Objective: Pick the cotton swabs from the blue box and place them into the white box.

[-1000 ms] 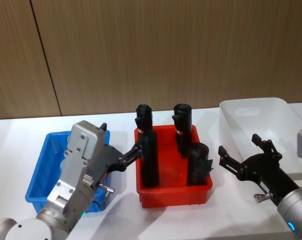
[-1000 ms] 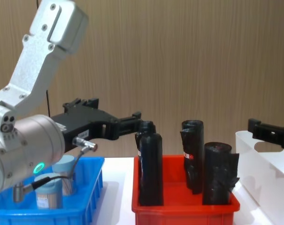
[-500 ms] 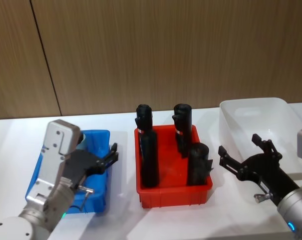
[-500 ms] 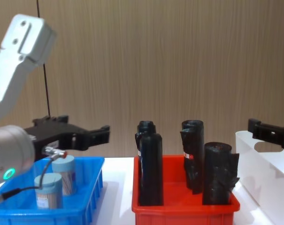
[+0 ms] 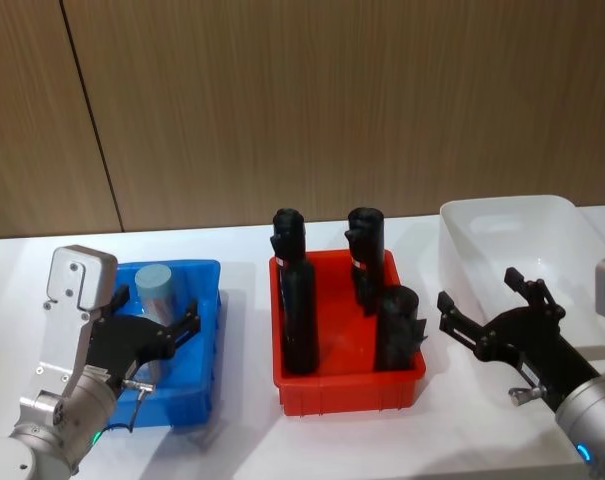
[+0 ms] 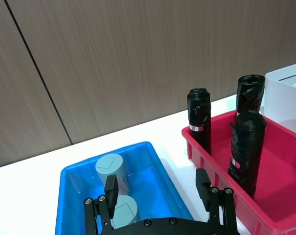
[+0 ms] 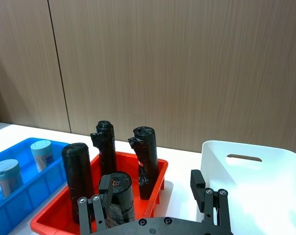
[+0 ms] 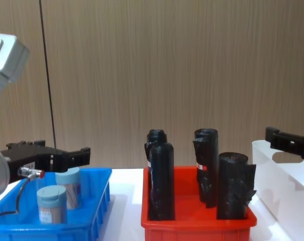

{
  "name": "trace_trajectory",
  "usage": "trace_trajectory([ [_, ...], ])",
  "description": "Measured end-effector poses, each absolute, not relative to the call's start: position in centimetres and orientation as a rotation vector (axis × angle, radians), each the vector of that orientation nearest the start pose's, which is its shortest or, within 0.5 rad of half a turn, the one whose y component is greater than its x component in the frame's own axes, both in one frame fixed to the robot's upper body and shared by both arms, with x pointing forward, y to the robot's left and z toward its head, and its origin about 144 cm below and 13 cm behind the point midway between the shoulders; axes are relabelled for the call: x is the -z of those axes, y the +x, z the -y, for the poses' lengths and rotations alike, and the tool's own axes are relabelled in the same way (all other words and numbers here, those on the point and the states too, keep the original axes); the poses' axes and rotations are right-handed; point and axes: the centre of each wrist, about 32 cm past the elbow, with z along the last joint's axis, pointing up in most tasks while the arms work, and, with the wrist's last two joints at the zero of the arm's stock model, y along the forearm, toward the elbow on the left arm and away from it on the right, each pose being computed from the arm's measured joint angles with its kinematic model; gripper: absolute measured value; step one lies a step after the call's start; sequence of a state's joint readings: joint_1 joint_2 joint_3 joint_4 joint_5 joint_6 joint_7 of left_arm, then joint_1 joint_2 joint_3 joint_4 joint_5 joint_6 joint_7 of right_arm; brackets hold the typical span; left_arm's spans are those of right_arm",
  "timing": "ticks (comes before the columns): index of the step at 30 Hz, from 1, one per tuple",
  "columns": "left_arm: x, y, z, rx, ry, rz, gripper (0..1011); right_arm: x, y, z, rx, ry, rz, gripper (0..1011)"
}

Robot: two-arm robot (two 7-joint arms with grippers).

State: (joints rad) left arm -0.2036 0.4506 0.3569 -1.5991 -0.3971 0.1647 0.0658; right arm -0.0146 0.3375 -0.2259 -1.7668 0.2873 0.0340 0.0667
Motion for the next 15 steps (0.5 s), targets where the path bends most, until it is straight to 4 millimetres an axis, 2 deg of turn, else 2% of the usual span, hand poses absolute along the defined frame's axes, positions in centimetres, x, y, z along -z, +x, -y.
trace_trajectory([
  [15,-119.0,50.7,-25.3,-1.300,0.144,0.000,1004,-118.9,44.3,23.7,1.230,0.026,0.075,1001],
])
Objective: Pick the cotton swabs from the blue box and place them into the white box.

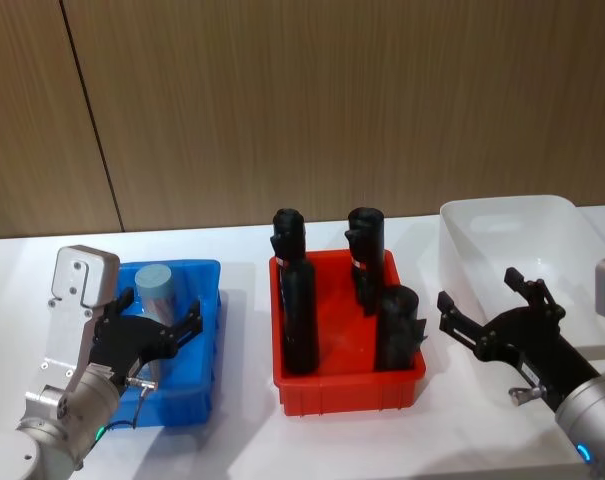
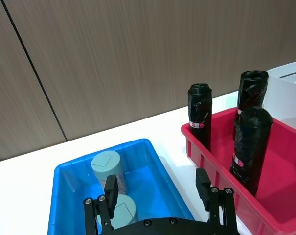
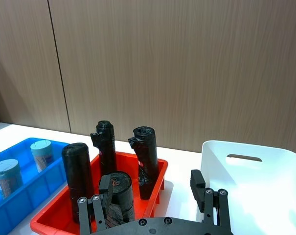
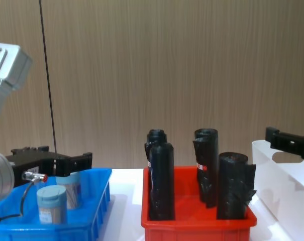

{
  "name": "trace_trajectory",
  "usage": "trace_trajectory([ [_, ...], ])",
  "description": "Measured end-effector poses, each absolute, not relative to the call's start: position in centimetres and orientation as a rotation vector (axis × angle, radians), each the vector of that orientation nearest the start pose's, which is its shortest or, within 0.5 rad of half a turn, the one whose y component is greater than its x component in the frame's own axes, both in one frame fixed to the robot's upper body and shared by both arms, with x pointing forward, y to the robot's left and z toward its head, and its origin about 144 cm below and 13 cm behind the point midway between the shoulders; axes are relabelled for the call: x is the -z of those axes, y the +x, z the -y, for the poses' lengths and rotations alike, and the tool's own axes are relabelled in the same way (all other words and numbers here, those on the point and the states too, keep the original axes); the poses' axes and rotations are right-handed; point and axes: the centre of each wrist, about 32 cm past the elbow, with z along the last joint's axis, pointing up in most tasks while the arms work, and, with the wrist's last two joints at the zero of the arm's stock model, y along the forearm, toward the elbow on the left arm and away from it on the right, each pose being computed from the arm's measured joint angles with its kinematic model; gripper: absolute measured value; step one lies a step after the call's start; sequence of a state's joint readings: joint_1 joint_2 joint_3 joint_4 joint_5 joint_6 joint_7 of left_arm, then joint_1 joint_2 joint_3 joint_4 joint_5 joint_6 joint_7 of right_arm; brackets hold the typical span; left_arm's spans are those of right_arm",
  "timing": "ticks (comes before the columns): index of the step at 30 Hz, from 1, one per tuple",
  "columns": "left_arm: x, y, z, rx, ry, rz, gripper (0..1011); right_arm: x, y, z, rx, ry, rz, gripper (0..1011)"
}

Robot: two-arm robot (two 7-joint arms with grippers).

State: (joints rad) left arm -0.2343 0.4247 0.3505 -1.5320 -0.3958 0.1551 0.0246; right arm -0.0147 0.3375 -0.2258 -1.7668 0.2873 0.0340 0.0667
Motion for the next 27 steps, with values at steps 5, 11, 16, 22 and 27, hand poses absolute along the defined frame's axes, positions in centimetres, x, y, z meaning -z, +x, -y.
trace_trajectory([
  [5,-118.8,51.2,-25.5,-1.303,0.146,-0.002,1004,-118.9,44.3,23.7,1.230,0.026,0.075,1002],
  [11,-118.7,51.6,-25.7,-1.309,0.151,-0.003,1004,-118.9,44.3,23.7,1.230,0.026,0.075,1002],
  [16,-118.6,51.7,-25.9,-1.315,0.158,-0.007,1004,-118.9,44.3,23.7,1.229,0.026,0.075,1002],
  [22,-118.5,51.8,-26.2,-1.335,0.175,-0.020,1004,-118.9,44.3,23.7,1.230,0.026,0.075,1001],
  [27,-118.2,51.8,-26.4,-1.355,0.195,-0.038,1004,-118.9,44.3,23.7,1.229,0.026,0.075,1002],
])
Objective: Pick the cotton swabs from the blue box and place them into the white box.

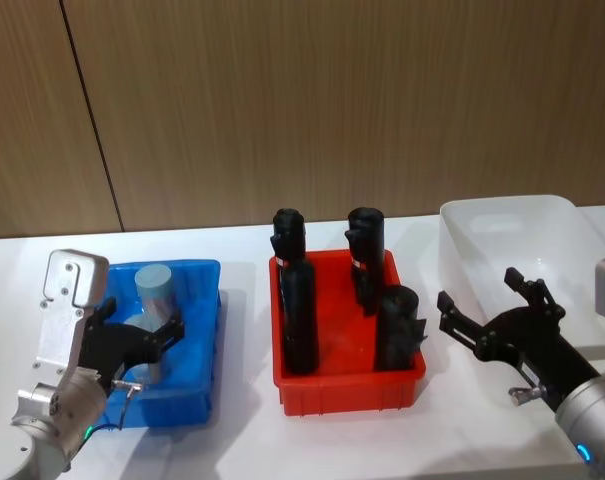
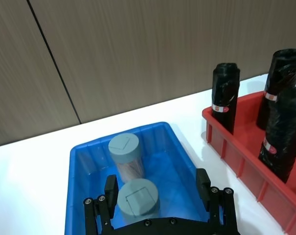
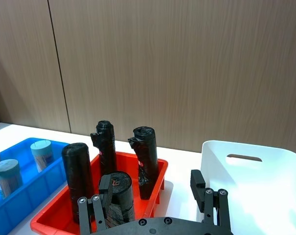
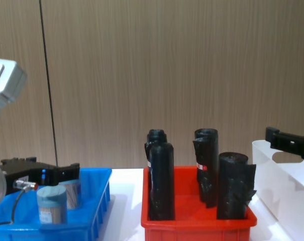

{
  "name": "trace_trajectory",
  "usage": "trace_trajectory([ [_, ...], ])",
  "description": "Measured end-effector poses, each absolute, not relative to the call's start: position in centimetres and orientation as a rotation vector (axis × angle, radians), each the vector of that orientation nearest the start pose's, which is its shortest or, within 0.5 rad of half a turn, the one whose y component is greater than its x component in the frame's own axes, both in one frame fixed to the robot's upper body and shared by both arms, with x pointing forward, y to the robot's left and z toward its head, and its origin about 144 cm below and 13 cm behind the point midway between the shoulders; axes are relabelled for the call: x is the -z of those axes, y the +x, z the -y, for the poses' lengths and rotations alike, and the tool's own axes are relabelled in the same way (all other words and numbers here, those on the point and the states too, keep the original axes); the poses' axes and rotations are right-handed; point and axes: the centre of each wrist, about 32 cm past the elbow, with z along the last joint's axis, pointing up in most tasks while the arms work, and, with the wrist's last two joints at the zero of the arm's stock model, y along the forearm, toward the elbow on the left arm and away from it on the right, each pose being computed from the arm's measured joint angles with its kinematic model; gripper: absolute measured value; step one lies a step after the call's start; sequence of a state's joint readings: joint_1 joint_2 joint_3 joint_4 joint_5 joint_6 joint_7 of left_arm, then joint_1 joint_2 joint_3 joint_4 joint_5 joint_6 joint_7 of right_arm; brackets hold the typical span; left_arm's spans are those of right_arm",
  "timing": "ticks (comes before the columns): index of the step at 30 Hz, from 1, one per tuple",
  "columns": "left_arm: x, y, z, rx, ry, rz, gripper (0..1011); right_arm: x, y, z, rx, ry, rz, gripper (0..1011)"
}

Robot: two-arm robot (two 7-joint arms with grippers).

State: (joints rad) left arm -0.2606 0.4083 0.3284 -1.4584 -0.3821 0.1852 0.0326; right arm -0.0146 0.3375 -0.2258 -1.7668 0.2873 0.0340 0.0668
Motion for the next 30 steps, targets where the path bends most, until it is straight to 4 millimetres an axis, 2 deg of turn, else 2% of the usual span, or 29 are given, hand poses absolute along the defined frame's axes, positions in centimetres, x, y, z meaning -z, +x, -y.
trace_trajectory([
  [11,-117.3,52.4,-26.9,-1.379,0.227,-0.070,1004,-118.9,44.3,23.7,1.230,0.026,0.075,1001],
  [30,-115.9,54.5,-27.8,-1.382,0.257,-0.108,1004,-118.9,44.3,23.7,1.229,0.026,0.075,1001],
])
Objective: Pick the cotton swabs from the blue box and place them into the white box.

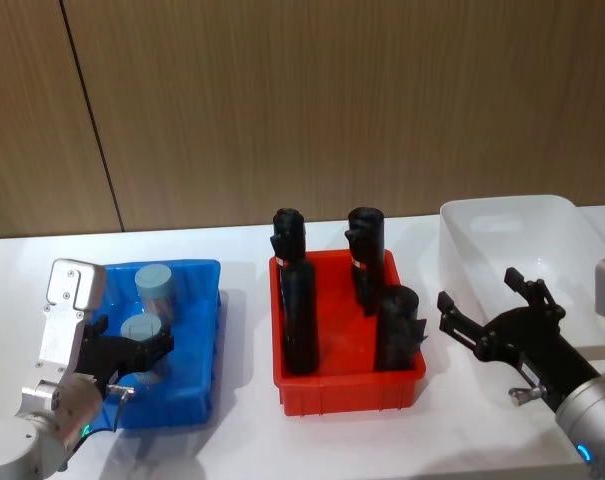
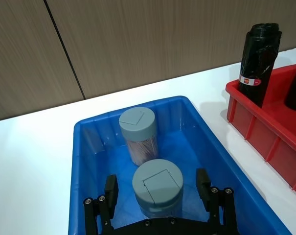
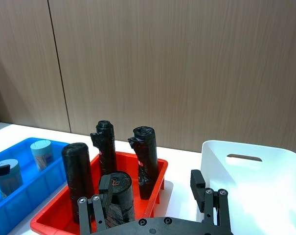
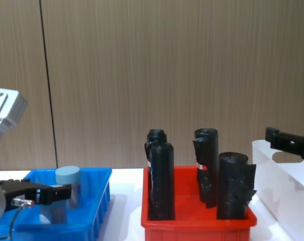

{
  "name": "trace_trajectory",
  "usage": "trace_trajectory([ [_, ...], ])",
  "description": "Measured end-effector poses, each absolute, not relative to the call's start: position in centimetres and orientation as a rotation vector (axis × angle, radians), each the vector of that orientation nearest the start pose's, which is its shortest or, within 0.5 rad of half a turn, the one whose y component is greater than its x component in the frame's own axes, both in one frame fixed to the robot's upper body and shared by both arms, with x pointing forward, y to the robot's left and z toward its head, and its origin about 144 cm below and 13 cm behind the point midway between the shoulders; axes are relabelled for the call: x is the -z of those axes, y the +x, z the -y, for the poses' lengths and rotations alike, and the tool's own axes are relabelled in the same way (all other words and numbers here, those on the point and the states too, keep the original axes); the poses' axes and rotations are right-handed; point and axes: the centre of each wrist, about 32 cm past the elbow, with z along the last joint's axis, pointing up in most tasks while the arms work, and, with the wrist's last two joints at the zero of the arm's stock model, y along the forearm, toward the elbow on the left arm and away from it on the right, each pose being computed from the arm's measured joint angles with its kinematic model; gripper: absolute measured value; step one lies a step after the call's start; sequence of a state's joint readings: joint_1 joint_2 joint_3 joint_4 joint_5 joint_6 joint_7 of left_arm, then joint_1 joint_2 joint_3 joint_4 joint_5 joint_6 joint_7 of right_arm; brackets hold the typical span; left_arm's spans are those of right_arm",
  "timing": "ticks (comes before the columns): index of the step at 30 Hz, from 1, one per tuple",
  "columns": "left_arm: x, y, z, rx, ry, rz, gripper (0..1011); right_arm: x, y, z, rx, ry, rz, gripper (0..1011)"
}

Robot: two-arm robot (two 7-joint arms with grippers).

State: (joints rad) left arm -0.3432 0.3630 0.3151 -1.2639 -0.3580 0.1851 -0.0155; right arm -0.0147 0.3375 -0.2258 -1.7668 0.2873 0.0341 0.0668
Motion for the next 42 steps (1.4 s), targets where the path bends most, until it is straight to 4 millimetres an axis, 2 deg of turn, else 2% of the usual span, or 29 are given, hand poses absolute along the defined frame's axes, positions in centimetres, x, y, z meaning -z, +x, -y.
trace_trajectory([
  [23,-114.1,56.9,-28.5,-1.353,0.256,-0.162,1002,-118.9,44.3,23.7,1.229,0.026,0.075,1002],
  [28,-113.9,57.2,-28.5,-1.345,0.253,-0.170,904,-118.9,44.3,23.7,1.229,0.026,0.075,1002],
  [36,-113.7,57.5,-28.5,-1.334,0.245,-0.170,666,-118.9,44.3,23.7,1.230,0.026,0.075,1001],
  [42,-114.0,57.5,-28.4,-1.330,0.234,-0.153,663,-118.9,44.3,23.7,1.229,0.026,0.075,1001],
])
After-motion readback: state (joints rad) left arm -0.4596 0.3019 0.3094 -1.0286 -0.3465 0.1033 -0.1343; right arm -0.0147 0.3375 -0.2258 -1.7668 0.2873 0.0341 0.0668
